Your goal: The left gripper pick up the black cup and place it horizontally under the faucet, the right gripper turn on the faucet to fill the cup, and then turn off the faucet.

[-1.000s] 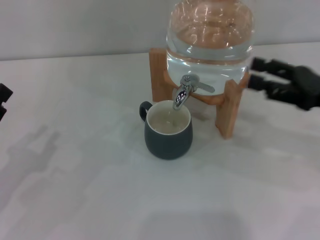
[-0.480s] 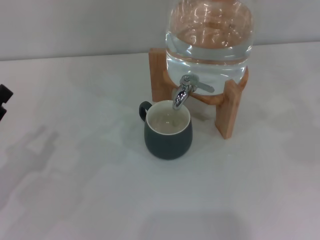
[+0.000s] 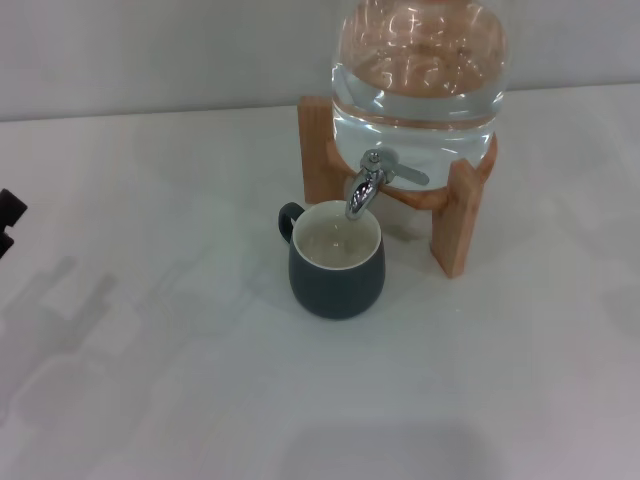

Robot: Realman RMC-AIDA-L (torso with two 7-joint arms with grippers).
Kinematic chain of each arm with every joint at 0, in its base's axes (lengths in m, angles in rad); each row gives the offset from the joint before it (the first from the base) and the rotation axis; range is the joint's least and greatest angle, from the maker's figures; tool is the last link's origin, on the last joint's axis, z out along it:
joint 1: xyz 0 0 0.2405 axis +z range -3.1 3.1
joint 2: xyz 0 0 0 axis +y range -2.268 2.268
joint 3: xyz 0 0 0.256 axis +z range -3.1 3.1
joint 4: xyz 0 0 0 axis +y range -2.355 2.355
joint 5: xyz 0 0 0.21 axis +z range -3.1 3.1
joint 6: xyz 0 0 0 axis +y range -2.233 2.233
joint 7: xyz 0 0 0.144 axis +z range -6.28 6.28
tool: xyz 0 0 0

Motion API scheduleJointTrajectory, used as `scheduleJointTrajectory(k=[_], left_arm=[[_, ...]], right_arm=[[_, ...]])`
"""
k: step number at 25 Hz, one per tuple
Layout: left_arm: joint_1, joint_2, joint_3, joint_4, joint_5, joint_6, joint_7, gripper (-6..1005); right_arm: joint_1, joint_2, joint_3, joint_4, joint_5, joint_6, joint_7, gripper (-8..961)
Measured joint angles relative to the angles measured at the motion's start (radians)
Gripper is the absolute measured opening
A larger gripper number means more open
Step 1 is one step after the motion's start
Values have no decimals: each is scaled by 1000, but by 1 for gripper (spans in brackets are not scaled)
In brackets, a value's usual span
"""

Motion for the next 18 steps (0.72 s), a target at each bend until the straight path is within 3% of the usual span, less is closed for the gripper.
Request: scheduleJointTrajectory(k=[12,18], left_arm=[[27,7,1,4,4,-42,-53,806],[31,6,1,21,-1,-47,-80,872]], right_arm=[[-1,8,5,4,7,-1,-6,846],[-2,16,12,5,7,-2,-8,844]])
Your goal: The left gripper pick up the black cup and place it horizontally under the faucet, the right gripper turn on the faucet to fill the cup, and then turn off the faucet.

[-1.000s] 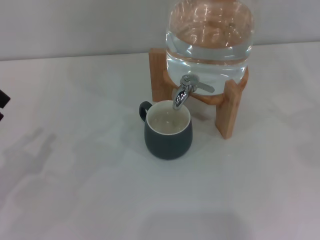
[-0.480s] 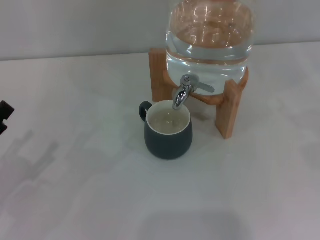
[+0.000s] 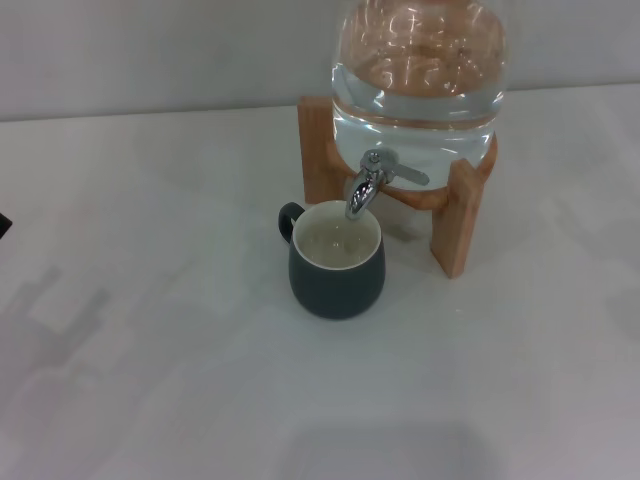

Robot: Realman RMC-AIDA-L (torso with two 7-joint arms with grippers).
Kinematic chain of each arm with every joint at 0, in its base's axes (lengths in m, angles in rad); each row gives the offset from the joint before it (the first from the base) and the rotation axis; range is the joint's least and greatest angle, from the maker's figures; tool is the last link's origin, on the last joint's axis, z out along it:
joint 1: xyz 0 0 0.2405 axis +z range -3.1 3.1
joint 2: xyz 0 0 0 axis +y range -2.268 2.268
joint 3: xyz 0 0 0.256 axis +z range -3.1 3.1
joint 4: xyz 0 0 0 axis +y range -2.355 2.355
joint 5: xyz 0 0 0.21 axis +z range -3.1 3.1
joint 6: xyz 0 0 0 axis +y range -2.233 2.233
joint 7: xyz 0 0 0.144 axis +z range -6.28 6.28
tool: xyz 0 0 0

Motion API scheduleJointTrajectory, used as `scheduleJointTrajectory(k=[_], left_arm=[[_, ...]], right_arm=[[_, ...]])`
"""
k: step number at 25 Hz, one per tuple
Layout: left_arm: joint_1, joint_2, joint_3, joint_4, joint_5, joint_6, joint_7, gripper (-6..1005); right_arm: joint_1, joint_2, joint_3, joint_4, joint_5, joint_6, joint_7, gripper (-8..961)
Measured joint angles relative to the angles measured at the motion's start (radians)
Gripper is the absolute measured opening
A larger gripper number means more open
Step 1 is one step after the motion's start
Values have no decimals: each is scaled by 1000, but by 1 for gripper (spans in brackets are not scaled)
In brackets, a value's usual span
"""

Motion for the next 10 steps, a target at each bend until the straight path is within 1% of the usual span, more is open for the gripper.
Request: scheduleJointTrajectory(k=[10], left_arm=[[4,-2,-1,2,-4,0,1,866]], right_arm=[[0,10,5,0,0,0,-2,844]])
